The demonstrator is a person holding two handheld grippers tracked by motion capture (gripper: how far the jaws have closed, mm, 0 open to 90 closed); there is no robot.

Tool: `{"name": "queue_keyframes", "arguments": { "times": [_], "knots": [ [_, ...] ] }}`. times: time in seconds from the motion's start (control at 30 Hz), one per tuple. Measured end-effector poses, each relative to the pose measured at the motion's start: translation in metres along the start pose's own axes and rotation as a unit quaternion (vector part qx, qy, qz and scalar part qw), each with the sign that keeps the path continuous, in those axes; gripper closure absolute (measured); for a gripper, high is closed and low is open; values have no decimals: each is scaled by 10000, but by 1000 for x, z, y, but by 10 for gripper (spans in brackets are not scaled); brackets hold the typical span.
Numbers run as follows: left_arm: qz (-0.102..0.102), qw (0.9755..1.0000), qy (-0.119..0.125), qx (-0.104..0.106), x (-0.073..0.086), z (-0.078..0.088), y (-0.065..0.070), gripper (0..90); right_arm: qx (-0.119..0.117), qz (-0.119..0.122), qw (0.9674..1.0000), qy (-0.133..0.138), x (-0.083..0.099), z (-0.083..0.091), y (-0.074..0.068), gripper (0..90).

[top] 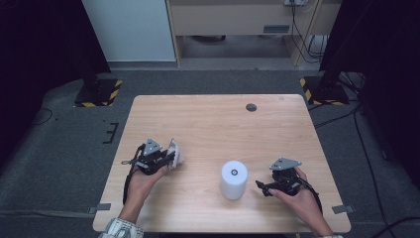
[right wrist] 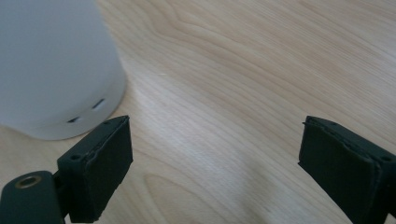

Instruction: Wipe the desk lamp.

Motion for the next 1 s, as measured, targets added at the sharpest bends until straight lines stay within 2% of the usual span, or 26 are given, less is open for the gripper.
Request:
{"name": "queue_keyframes", "arguments": {
  "times": [0.13,0.33,0.37,0.47,0.53,0.83,1.0],
  "knots": [
    [22,10000,23,-63,-3,-7,-3,732,215,-174,9996,-17,2,-1,8,102],
    [-139,9997,-57,-211,-1,-19,-10,733,333,-296,9989,-111,6,-2,15,101],
    [-91,9996,-47,-249,0,-22,-11,733,305,-313,9990,-134,6,-2,15,101],
    [-108,9993,-93,-346,3,-29,-17,733,343,-317,9988,-131,7,-2,16,101],
    [-68,9994,-105,-333,5,-32,-18,732,344,-336,9988,-123,6,-2,15,101],
    [-147,9987,-284,-389,16,-39,-21,683,347,-319,9988,-95,6,-2,15,101],
    [-138,9986,-253,-434,17,-40,-22,614,366,-335,9987,-64,5,-2,16,101]
  ]
}}
Point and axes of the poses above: each handheld gripper's, and its own axes: z roughly backward along the jaws, x roughly out of its underside, y roughly to its right, the point moved 5 cm from there along -z, roughly forward along the jaws, and after that the axes turned 10 degrees about y, right-handed, at the moved point
